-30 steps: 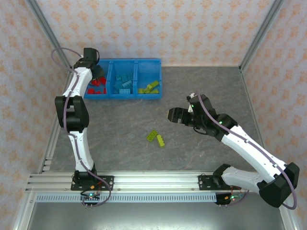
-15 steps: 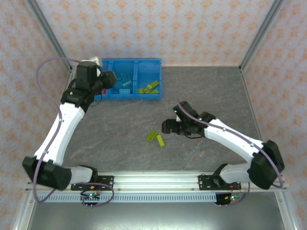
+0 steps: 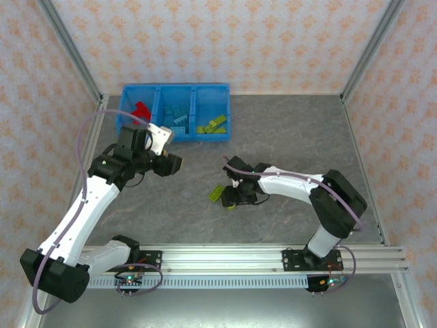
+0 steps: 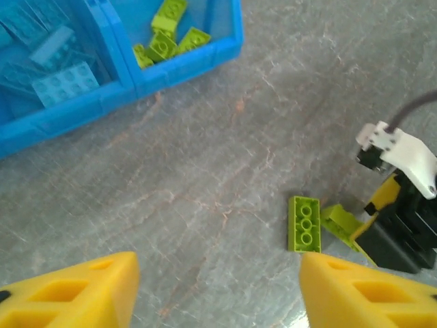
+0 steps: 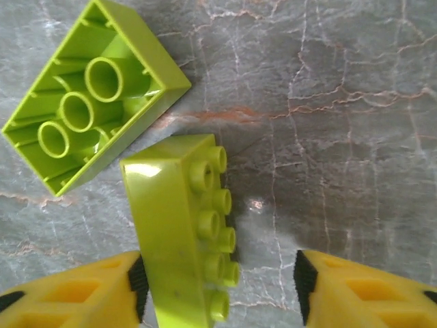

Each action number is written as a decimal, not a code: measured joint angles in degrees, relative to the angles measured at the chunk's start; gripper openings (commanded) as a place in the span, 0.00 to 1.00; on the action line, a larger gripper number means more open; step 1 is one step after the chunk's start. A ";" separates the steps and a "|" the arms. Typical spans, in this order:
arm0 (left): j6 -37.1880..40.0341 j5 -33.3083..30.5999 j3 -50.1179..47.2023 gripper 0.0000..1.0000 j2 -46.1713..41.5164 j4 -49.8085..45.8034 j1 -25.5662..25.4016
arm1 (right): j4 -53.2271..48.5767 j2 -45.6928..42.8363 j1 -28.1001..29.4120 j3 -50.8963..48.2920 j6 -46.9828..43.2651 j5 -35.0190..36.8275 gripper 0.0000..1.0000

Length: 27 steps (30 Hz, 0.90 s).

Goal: Sort the legos into containers by color

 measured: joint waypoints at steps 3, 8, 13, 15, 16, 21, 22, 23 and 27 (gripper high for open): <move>4.00 1.51 -3.78 0.86 -0.87 1.97 0.00 | 0.11 1.18 0.00 0.07 0.28 1.09 0.25; 8.98 1.95 -6.38 0.89 -0.26 2.67 0.00 | -0.46 -0.46 0.00 0.22 1.22 5.40 0.05; 10.71 2.32 -10.34 0.92 -3.72 4.85 0.00 | -2.45 -5.35 -0.07 5.55 0.85 13.81 0.06; 10.91 2.32 -11.30 0.92 -5.42 6.10 0.00 | -1.29 -5.66 -0.50 10.27 0.13 17.53 0.06; 10.93 2.05 -11.58 0.92 -6.12 6.60 0.00 | -0.37 -5.31 -1.01 12.90 -0.33 19.02 0.07; 10.97 -1.27 -12.11 0.93 -6.56 8.37 0.00 | 4.85 4.13 -4.98 31.17 -3.04 25.22 0.08; 10.97 -2.01 -12.17 0.93 -6.45 8.52 0.00 | 5.68 7.43 -5.64 35.28 -3.91 26.36 0.08; 10.97 -2.86 -12.26 0.93 -6.45 8.68 0.00 | 6.08 10.45 -6.12 38.71 -4.59 27.21 0.08; 10.99 -5.07 -12.81 0.93 -6.51 9.29 0.00 | 5.79 26.21 -7.52 55.69 -7.30 29.42 0.08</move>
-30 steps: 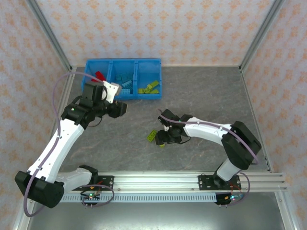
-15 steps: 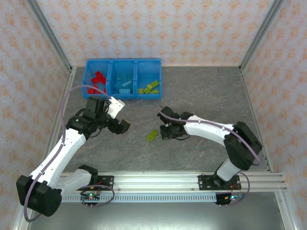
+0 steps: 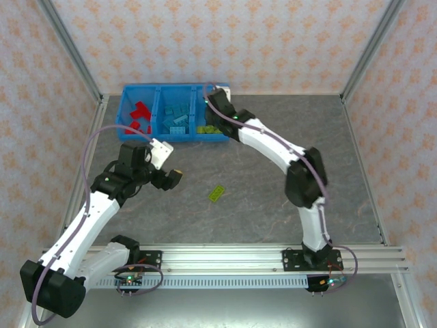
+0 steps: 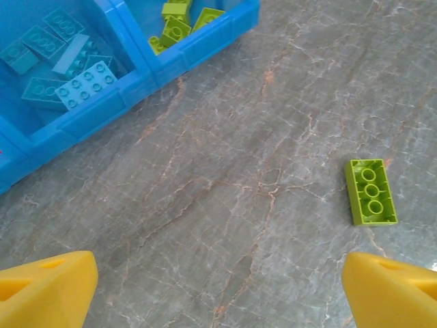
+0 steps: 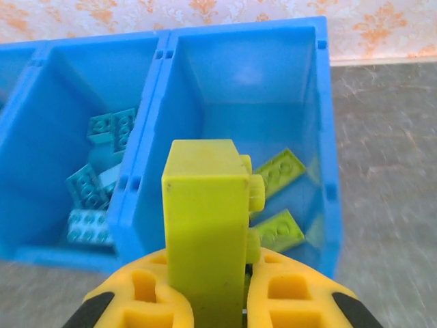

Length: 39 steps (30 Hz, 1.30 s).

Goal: Sort the legos into containers by color

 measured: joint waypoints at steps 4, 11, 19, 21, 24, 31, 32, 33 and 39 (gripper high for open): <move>0.39 -1.79 -0.90 0.93 -0.50 0.39 0.00 | -1.92 13.60 -0.79 14.01 -1.42 -0.02 0.13; 0.81 -2.71 -1.57 0.93 -1.07 1.29 0.00 | -6.23 25.18 -0.94 27.96 -3.15 -0.68 0.34; 0.81 -2.71 -1.57 0.94 -1.07 1.51 0.00 | -7.56 23.37 -0.92 27.85 -5.07 -1.29 0.37; 0.72 -2.71 -1.57 0.95 -1.01 1.51 0.00 | -8.39 20.90 -0.92 25.86 -5.40 -1.53 0.37; -0.59 -2.47 -1.55 0.94 -0.37 1.51 -0.02 | -9.16 13.51 -0.92 19.10 -5.84 -1.68 0.37; -9.92 -5.25 4.20 0.86 4.28 1.01 -10.67 | -7.45 -18.47 -0.96 -10.05 -5.33 -3.41 0.44; -11.78 -6.10 5.42 0.84 5.27 1.03 -12.72 | -6.91 -23.91 -0.96 -14.91 -4.92 -3.85 0.46; -13.99 -7.17 6.64 0.82 6.51 1.05 -14.88 | -6.27 -29.81 -0.96 -20.00 -4.59 -4.24 0.46; -26.23 -14.78 9.81 0.78 19.21 1.20 -27.21 | -6.69 -54.40 -0.96 -42.53 -1.16 -0.17 0.59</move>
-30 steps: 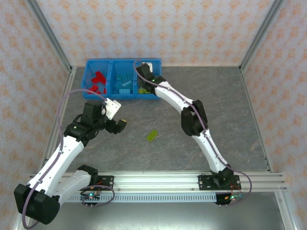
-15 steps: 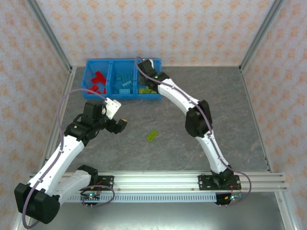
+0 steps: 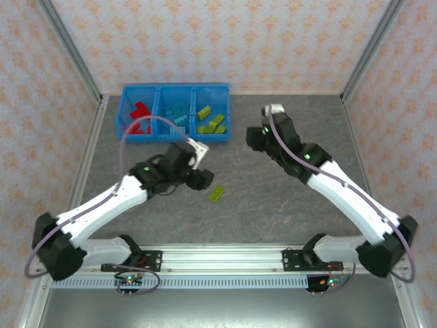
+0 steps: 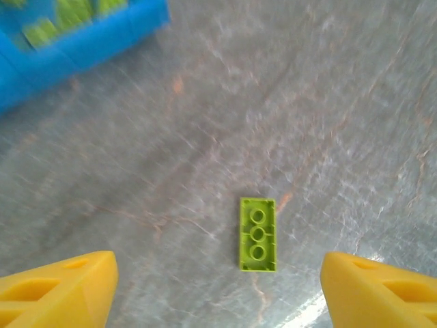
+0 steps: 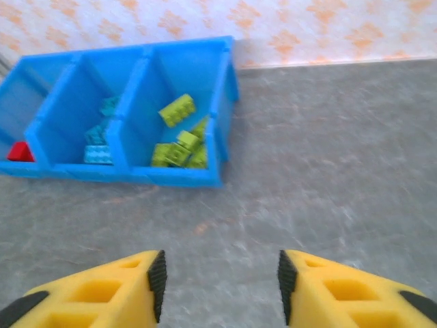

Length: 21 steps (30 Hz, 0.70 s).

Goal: Sort the legos into containers by color

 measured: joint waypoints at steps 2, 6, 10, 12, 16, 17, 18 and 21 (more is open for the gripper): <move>-2.69 -1.49 0.28 0.77 6.12 0.22 -3.63 | -1.36 -5.11 -0.02 -5.90 1.86 1.18 0.69; -6.82 -1.51 0.42 0.76 18.16 1.38 -6.38 | -4.70 -12.59 0.00 -14.84 5.31 1.79 0.79; -8.74 -2.56 1.38 0.68 25.81 1.66 -6.36 | -7.58 -12.46 0.00 -16.72 7.61 1.36 0.79; -9.20 -2.80 2.27 0.59 27.80 1.86 -6.36 | -8.17 -11.67 0.00 -16.70 8.44 0.94 0.79; -9.33 -2.34 3.26 0.38 29.38 3.30 -6.36 | -8.50 -11.13 0.00 -16.72 9.64 -0.11 0.79; -9.25 -2.34 3.28 0.35 29.44 3.74 -6.38 | -8.52 -11.10 0.00 -16.72 9.84 -0.46 0.79; -9.35 -2.14 3.28 0.31 29.53 4.22 -6.38 | -8.52 -11.06 0.00 -16.70 10.01 -0.85 0.79; -9.49 -1.60 3.39 0.24 29.51 5.18 -6.29 | -8.57 -10.64 0.00 -16.72 10.51 -2.58 0.79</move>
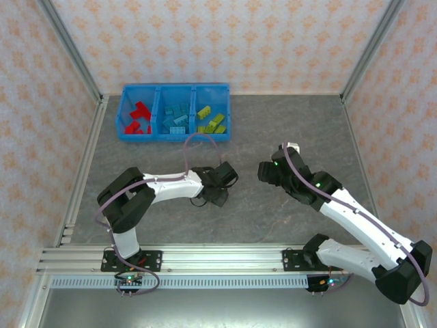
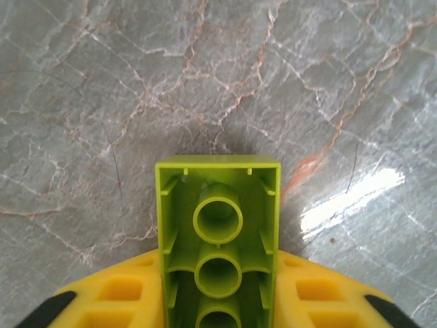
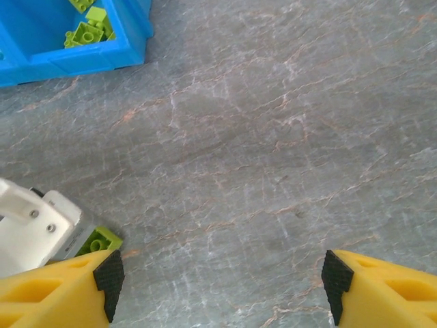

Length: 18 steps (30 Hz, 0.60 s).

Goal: Sort the legos into containers by color

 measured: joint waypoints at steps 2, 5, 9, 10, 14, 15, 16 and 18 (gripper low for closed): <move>0.11 0.70 0.15 0.23 0.00 0.37 0.31 | 0.02 0.26 0.00 0.02 0.50 -1.84 0.79; 0.48 1.97 1.66 0.23 -0.13 0.17 1.73 | 0.15 0.42 0.00 0.02 1.44 -6.99 0.79; 2.03 2.47 10.03 0.23 -0.33 -1.60 7.10 | 1.86 0.42 0.00 0.02 2.69 -14.21 0.79; 2.45 2.27 12.72 0.22 -0.33 -2.03 8.52 | 2.21 0.42 0.00 0.02 2.95 -15.15 0.79; 4.68 -1.09 29.18 0.22 1.49 -3.23 15.39 | 2.71 0.42 0.00 0.09 3.48 -16.15 0.79; 5.16 -2.14 34.23 0.22 3.19 -3.41 17.00 | 2.71 0.42 0.00 0.13 3.61 -16.15 0.79; 5.44 -2.86 38.29 0.22 4.96 -3.58 18.18 | 2.75 0.42 0.00 0.17 3.69 -16.15 0.79; 6.21 -4.31 48.19 0.22 10.71 -3.96 20.90 | 2.75 0.39 0.00 0.20 3.87 -16.13 0.79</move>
